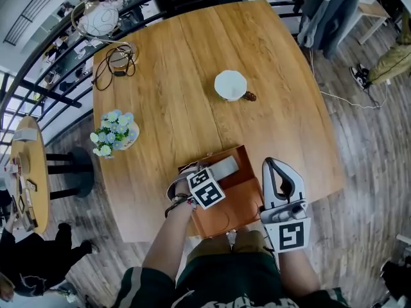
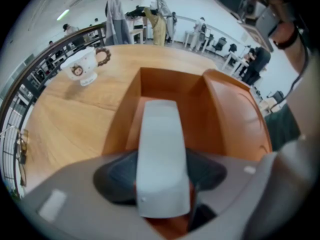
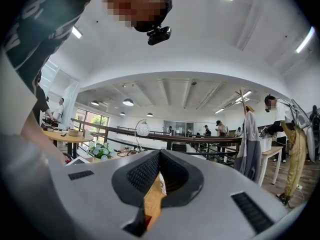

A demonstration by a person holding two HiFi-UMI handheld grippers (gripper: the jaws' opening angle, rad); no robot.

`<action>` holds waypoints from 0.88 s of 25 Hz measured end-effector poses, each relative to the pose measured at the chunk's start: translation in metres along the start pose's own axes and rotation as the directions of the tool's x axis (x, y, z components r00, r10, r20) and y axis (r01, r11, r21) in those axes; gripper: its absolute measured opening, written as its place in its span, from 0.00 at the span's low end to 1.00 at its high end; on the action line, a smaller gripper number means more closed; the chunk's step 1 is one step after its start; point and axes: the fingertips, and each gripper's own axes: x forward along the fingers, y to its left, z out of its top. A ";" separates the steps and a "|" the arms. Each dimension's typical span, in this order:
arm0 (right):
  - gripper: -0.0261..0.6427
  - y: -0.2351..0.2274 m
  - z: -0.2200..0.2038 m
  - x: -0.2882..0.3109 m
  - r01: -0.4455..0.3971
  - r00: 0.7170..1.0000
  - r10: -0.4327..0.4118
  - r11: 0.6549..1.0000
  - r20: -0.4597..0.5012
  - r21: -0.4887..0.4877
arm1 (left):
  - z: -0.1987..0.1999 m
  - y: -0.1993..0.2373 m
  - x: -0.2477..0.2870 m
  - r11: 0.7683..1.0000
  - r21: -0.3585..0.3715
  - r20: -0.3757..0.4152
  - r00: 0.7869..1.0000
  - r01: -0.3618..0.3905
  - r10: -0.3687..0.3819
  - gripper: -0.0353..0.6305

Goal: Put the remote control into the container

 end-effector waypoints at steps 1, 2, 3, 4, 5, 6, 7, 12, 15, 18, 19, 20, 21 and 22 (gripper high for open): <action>0.06 0.000 0.000 0.000 -0.002 1.000 0.002 1.000 0.000 -0.001 | 0.000 0.000 0.000 1.000 -0.002 0.001 1.000 0.002 -0.002 0.48; 0.06 0.000 0.000 0.000 -0.004 1.000 0.004 1.000 -0.001 -0.003 | 0.000 0.000 0.000 1.000 -0.004 0.002 1.000 0.005 -0.005 0.49; 0.06 0.001 0.000 0.000 -0.007 1.000 0.007 1.000 -0.003 -0.003 | 0.000 0.000 0.000 1.000 -0.004 0.002 1.000 0.006 -0.006 0.49; 0.06 0.001 0.000 0.001 -0.009 1.000 0.009 1.000 -0.004 -0.003 | 0.000 0.000 0.000 1.000 -0.003 0.003 1.000 0.006 -0.006 0.49; 0.06 0.002 0.000 0.001 -0.011 1.000 0.011 1.000 -0.002 -0.001 | 0.000 0.000 0.000 1.000 -0.003 0.003 1.000 0.006 -0.006 0.49; 0.06 0.002 0.000 0.001 -0.012 1.000 0.012 1.000 -0.001 0.000 | -0.001 0.000 0.000 1.000 -0.003 0.005 1.000 0.005 -0.005 0.49; 0.06 0.003 0.000 0.001 -0.014 1.000 0.014 1.000 -0.001 0.000 | -0.001 0.000 0.000 1.000 -0.006 0.007 1.000 0.004 -0.004 0.49; 0.06 0.006 0.002 0.001 -0.028 1.000 0.028 1.000 0.004 -0.001 | -0.001 0.001 0.000 1.000 -0.027 0.021 1.000 0.009 -0.008 0.49; 0.06 0.006 0.002 -0.001 -0.029 1.000 0.029 1.000 -0.002 -0.002 | 0.000 0.002 0.000 1.000 -0.030 0.024 1.000 0.008 -0.008 0.49; 0.06 0.006 0.005 -0.001 -0.030 1.000 0.030 1.000 0.002 -0.005 | -0.002 0.002 -0.001 0.999 -0.033 0.030 1.000 0.002 -0.001 0.49; 0.06 0.006 0.006 -0.002 -0.031 1.000 0.031 1.000 0.004 -0.006 | -0.002 0.002 -0.002 0.999 -0.036 0.033 0.999 0.001 0.001 0.50; 0.06 0.006 0.006 -0.002 -0.030 1.000 0.030 1.000 0.007 -0.006 | -0.002 0.002 -0.001 0.999 -0.038 0.035 0.999 -0.001 0.002 0.50; 0.06 0.006 0.006 -0.003 -0.030 1.000 0.030 1.000 0.008 -0.006 | -0.002 0.002 -0.001 0.999 -0.038 0.037 0.999 -0.002 0.004 0.50; 0.06 0.007 0.006 -0.004 -0.032 0.999 0.032 0.999 0.007 -0.007 | -0.002 0.002 -0.001 0.999 -0.036 0.039 0.999 -0.005 0.006 0.50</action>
